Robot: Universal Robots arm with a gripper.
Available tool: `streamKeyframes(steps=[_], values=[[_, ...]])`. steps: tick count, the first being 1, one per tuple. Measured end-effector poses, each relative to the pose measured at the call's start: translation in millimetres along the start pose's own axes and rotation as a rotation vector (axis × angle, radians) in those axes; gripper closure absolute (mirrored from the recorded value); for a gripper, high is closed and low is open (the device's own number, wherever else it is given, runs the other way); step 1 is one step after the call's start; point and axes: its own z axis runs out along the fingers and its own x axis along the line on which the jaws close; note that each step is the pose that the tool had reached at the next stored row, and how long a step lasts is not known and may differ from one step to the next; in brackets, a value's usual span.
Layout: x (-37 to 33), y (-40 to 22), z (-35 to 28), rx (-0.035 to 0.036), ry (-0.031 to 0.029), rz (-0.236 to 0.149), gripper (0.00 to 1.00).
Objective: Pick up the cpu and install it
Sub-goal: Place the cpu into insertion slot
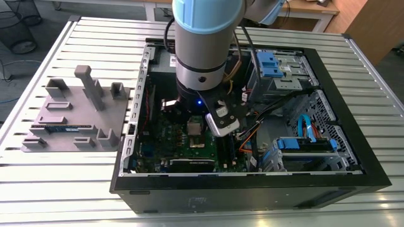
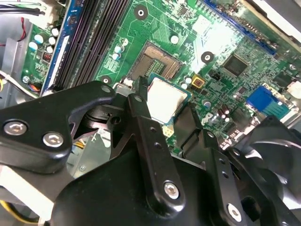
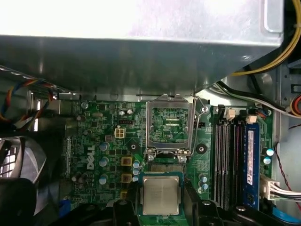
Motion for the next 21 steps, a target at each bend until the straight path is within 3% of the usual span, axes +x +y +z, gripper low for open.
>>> streamKeyframes(steps=[12, 21], values=[[-2.7, -2.4, 14.8, 0.0002, 0.0014, 0.0, 0.53], [-2.8, -2.4, 16.3, 0.0001, 0.001, 0.013, 0.53]])
